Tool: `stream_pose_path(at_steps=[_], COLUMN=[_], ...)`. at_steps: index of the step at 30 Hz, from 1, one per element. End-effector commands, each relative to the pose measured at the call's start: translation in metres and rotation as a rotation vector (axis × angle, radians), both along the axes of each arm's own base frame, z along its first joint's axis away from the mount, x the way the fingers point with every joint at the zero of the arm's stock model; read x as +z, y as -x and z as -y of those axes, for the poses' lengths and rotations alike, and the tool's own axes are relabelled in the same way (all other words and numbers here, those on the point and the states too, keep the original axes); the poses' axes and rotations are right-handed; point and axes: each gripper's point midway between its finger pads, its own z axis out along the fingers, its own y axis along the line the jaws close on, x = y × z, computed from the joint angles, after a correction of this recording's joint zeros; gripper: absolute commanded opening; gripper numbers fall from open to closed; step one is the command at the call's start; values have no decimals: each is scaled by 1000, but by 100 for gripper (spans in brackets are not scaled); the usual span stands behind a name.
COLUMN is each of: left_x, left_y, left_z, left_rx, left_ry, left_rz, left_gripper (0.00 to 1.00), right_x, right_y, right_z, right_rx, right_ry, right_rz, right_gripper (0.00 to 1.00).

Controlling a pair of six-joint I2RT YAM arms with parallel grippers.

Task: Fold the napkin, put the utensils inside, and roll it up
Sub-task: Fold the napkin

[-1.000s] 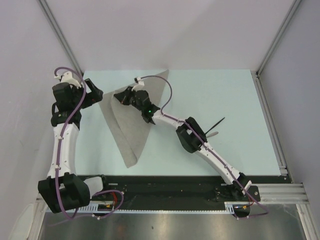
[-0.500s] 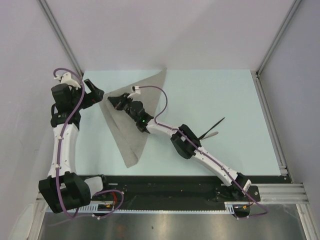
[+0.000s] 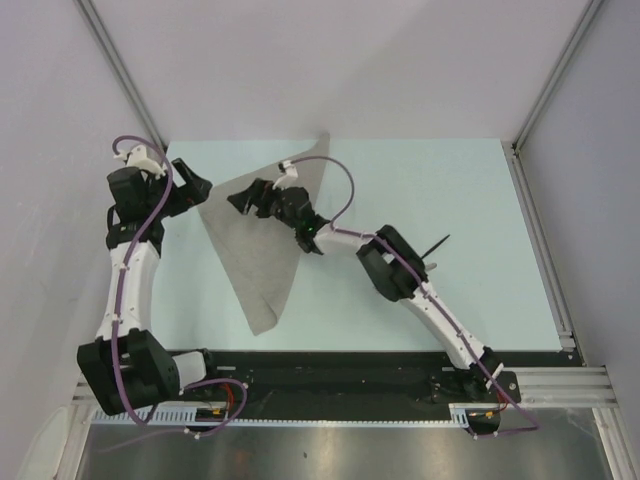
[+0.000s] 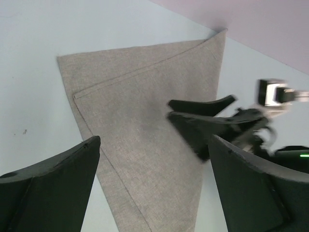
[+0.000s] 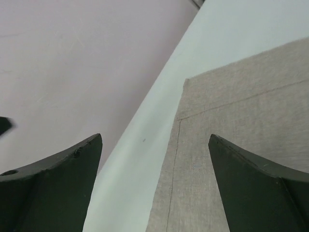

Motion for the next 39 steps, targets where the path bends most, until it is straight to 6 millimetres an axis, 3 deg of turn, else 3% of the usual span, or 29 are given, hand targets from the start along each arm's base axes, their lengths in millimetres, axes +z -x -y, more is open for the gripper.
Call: stream_pose_path(at_steps=[1,2,3,5,6,8,9,10,12,13,14,16,17,18,19,20,23,29,35,39], left_x=[-11,-11,-23,-31,-46,-57,-62,-76,-78,-86,-83,-85,-90,-91,-92,-93,-89,-82,-40,-22], left_y=[-16,-21,-27,-34,-40,-47,-51,-56,-66,-72,-79,-87,-90,-91,-91,-90,-80,-52,-23,-9], left_z=[-2,-8,-10,-10,-8,-3,-8,-5,-11,-2,-3,7,8,13,16,19,36,54,69,60], left_rx=[-12,20,31,61,63,78,114,122,176,163,184,172,174,166,161,155,96,-5,-107,-116], left_ry=[18,6,7,-14,-22,-48,-60,-56,-85,-88,-97,-57,-49,-46,-47,-48,-53,-43,-37,-129], left_rz=[-9,-16,-55,-102,-147,-197,-216,-253,-259,-275,-266,-264,-270,-271,-274,-274,-263,-269,-199,-189], left_gripper=[95,93,91,89,89,88,87,86,85,85,86,85,85,85,85,85,85,87,91,94], right_x=[173,160,190,193,201,200,179,203,189,193,159,130,101,86,74,46,11,-18,-63,-81], right_y=[-2,-1,10,10,19,17,21,32,27,29,24,21,23,22,23,29,31,28,28,29], right_z=[67,74,87,111,129,161,175,190,223,239,253,270,277,284,286,287,279,244,215,202], right_rx=[33,45,68,56,48,19,19,9,-58,-104,-156,-176,-172,-170,-160,-121,-44,53,122,136], right_ry=[-145,-92,-96,-56,-50,-27,9,-1,86,128,250,404,480,520,541,580,564,442,386,341], right_rz=[262,228,262,263,256,237,191,220,183,170,64,38,-37,-67,-96,-172,-266,-347,-460,-529], right_gripper=[95,90,89,88,88,84,83,81,80,80,80,79,79,78,76,73,67,57,48,45])
